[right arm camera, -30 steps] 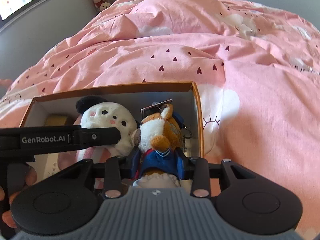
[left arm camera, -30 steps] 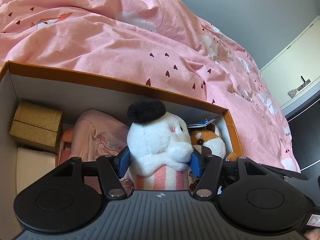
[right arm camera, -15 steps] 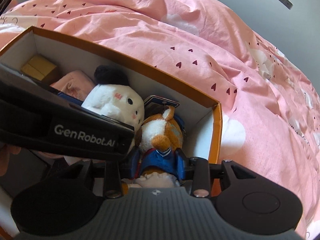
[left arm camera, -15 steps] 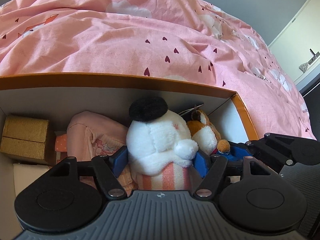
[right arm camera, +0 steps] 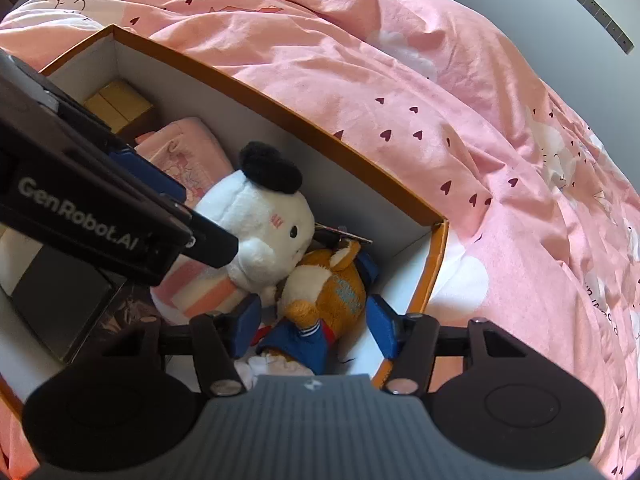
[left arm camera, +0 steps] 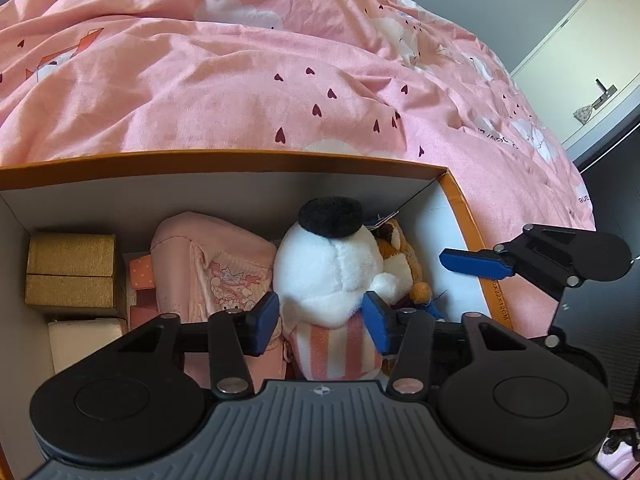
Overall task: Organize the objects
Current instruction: 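Carry both plush toys over the orange box and lower them inside, then open both grippers to release the plush toys and withdraw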
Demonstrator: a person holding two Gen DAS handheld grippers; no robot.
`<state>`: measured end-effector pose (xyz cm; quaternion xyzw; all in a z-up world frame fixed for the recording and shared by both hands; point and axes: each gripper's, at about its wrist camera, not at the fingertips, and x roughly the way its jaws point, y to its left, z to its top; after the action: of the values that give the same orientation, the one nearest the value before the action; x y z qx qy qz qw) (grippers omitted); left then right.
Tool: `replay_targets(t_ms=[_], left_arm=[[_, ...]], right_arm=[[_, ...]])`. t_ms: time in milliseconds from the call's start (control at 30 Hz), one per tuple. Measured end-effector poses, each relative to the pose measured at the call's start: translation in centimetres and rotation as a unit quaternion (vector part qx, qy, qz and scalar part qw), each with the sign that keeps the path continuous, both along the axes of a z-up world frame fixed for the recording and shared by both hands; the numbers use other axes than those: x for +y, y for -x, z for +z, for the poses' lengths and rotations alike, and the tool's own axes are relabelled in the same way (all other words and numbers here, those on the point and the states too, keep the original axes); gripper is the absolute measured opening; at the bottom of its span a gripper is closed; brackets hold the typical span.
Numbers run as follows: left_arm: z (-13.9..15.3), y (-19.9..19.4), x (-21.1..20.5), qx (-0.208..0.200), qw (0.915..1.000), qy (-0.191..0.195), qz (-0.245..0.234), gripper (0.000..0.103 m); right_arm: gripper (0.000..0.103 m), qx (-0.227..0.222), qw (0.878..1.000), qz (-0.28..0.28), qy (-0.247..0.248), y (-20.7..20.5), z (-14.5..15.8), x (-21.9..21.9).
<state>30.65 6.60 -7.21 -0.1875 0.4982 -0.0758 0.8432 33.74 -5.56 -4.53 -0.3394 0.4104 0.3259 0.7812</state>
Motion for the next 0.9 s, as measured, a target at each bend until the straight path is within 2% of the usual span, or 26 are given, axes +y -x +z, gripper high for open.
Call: replay_targets(t_ms=[67, 133, 200, 300, 400, 500, 900], left_arm=[[-0.2, 0.1, -0.1, -0.001, 1.0, 0.009, -0.003, 0.048], [-0.4, 0.2, -0.2, -0.004, 1.0, 0.006, -0.001, 0.048], [-0.5, 0.2, -0.2, -0.004, 1.0, 0.007, -0.001, 0.047], [-0.7, 0.3, -0.5, -0.004, 1.0, 0.002, 0.001, 0.047], [-0.7, 0.5, -0.8, -0.006, 0.9999, -0.01, 0.005, 0.047], [-0.7, 0.5, -1.1, -0.005, 0.9998, -0.02, 0.006, 0.047], [-1.4, 0.5, -1.6, 0.003, 0.9995, -0.028, 0.014, 0.046]], right_arm=[[0.052, 0.001, 1.0, 0.006, 0.007, 0.6, 0.4, -0.3], [0.047, 0.004, 1.0, 0.021, 0.014, 1.4, 0.8, -0.9], [0.035, 0.012, 0.999, 0.035, 0.026, 2.2, 0.9, -1.3], [0.03, 0.019, 0.997, 0.057, 0.049, 3.1, 0.3, -1.5], [0.03, 0.009, 0.994, 0.077, 0.078, 3.9, -0.9, -1.2], [0.027, 0.006, 0.993, 0.081, 0.085, 3.9, -1.6, -0.8], [0.026, -0.008, 0.995, 0.07, 0.076, 3.4, -2.6, -0.1]])
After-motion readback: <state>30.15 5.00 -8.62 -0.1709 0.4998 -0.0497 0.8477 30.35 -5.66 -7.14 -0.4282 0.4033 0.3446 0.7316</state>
